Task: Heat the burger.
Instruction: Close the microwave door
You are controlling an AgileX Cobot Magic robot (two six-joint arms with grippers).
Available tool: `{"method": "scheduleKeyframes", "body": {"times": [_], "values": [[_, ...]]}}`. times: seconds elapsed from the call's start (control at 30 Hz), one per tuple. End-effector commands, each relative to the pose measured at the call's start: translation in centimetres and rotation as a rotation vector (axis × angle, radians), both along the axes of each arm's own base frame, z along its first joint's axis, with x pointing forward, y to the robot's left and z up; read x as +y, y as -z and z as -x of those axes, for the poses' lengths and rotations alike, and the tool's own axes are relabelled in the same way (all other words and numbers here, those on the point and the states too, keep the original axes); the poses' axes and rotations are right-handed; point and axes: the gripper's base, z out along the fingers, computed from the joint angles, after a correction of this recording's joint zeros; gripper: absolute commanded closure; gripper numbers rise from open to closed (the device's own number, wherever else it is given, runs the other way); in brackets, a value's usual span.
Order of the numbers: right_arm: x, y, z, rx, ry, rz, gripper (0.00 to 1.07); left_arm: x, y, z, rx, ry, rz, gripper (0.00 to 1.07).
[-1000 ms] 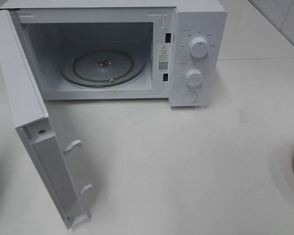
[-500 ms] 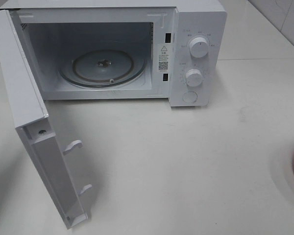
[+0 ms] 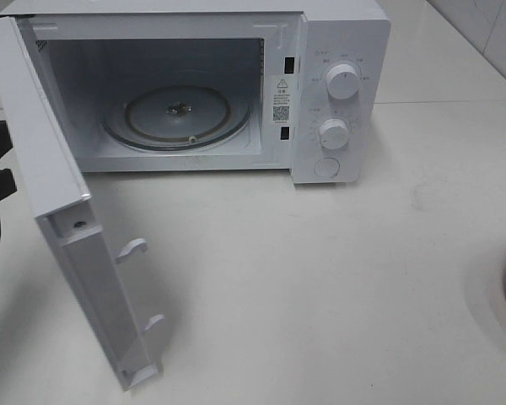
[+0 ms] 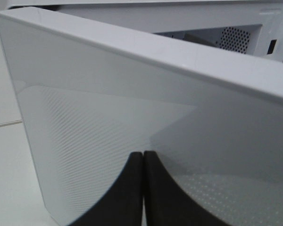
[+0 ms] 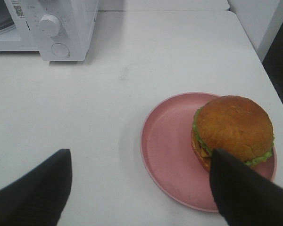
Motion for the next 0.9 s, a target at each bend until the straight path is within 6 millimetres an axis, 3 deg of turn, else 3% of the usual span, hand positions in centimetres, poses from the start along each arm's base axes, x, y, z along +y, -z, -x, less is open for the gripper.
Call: {"method": "scheduleKeyframes", "body": {"times": [0.03, 0.5, 0.57, 0.9], "values": [[0.0, 0.0, 0.4, -0.034, -0.002, 0.006, 0.31, -1.9, 0.0, -1.3, -0.014, 0.069, 0.018, 1.07], [0.0, 0.0, 0.4, -0.034, -0.002, 0.006, 0.31, -5.2, 0.7, -3.5, 0.025, 0.082, 0.076, 1.07], [0.0, 0.0, 0.4, -0.034, -0.002, 0.006, 0.31, -6.7, 0.7, -4.1, 0.028, 0.110, 0.082, 1.07], [0.0, 0.0, 0.4, -0.034, -0.002, 0.006, 0.31, -10.1, 0.3, -6.1, 0.067, 0.124, 0.088, 1.07]]}}
